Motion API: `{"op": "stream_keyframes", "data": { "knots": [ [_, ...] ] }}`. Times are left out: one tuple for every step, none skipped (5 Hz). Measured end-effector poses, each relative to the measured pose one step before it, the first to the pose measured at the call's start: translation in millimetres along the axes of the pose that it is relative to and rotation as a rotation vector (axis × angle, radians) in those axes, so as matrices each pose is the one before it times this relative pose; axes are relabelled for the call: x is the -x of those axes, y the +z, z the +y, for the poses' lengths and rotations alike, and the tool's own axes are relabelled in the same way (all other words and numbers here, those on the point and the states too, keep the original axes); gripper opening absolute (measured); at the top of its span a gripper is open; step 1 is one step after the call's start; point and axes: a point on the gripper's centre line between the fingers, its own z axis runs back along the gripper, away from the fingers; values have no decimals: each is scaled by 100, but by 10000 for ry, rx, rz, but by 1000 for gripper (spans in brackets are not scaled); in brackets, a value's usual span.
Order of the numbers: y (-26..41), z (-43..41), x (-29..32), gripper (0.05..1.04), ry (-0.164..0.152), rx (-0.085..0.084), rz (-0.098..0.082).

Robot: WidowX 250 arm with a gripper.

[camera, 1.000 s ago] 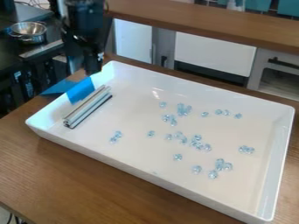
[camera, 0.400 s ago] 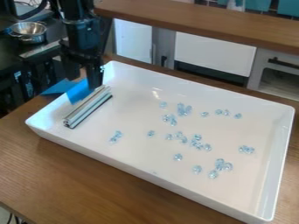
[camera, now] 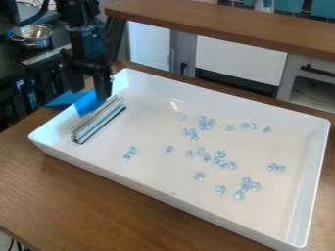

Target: Sweep into pile

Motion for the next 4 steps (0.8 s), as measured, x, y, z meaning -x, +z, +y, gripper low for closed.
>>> {"op": "stream_keyframes", "data": {
  "knots": [
    [-964,73,368,1000,197,-127,9],
    [-653,-60,347,1001,-43,-47,5],
    [-957,-757,449,1001,-64,20,229],
    [14,-67,-103,1001,155,-147,-37]
  ]
}}
